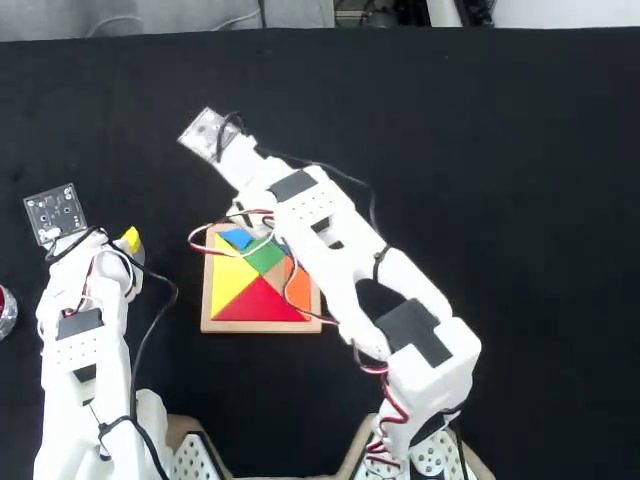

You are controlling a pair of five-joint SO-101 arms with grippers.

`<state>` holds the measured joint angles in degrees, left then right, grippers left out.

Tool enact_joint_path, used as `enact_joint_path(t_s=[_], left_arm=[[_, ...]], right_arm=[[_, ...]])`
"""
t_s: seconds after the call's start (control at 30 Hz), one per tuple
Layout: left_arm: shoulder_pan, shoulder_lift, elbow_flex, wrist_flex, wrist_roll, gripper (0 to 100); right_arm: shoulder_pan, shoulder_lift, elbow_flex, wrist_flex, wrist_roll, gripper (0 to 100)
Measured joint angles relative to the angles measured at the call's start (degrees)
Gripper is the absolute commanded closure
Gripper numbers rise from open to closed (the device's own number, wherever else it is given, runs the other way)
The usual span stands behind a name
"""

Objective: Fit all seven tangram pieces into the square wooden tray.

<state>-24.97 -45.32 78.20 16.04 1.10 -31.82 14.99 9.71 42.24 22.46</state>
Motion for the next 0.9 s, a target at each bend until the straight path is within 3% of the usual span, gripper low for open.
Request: enact_joint_path(t_s=[0.33, 0.9], left_arm=[[0.0, 0.0, 0.0, 0.0, 0.0, 77], [0.0, 0.0, 0.0, 0.0, 0.0, 77]], right_arm=[[0.0, 6.2, -2.0, 1.8, 0.3, 98.8], [-3.3, 3.7, -2.5, 9.4, 2.0, 98.8]])
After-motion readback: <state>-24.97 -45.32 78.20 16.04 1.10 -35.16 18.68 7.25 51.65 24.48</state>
